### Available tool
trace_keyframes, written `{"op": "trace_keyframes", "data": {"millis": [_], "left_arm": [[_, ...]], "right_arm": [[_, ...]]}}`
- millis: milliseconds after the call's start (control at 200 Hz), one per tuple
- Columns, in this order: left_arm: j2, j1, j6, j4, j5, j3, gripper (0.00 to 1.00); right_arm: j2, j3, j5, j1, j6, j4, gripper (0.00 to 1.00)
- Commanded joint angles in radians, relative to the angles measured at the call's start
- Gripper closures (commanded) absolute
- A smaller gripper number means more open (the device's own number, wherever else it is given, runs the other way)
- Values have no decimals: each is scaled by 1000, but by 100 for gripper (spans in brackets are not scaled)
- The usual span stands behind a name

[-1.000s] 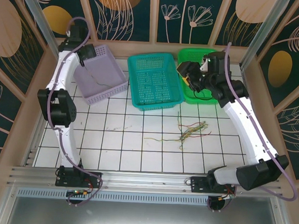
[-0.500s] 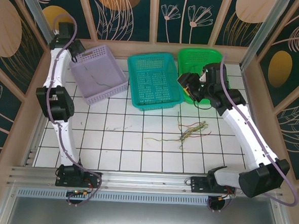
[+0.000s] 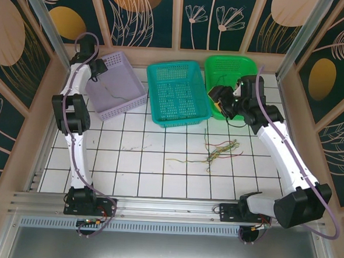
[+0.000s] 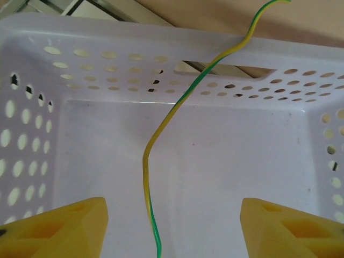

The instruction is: Untangle the cables

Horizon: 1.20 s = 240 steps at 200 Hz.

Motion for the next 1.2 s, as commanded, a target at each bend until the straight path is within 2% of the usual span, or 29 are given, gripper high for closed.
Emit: {"op": "trace_keyframes", "data": {"millis": [0,130,235,505,651,821,1081,1196], "left_arm": [[42,0,-24,22,-4,39,35],[65,0,-43,43,-9,38,38],[77,0,-49,80,15,38,47],[96,0,-39,140,58,37,78],[73,0,-6,130,73,15,100],[-26,0,46,153,78,-115,100],[-248,-5,105,312,120,-416,100],[-305,-12,148,321,141,-483,100]], "right_arm": [[-36,-26,-25,-19,1,35,47],[-40,-39,-32,-35,4,38,47],[-43,-43,-34,-42,7,40,47],[-46,-59,-38,-51,16,42,47],[-42,-57,-45,-52,15,46,47],[-36,-59,-57,-53,14,60,47],[-36,-62,-80,-53,8,72,47],[-43,-66,-88,-52,5,69,47]]}}
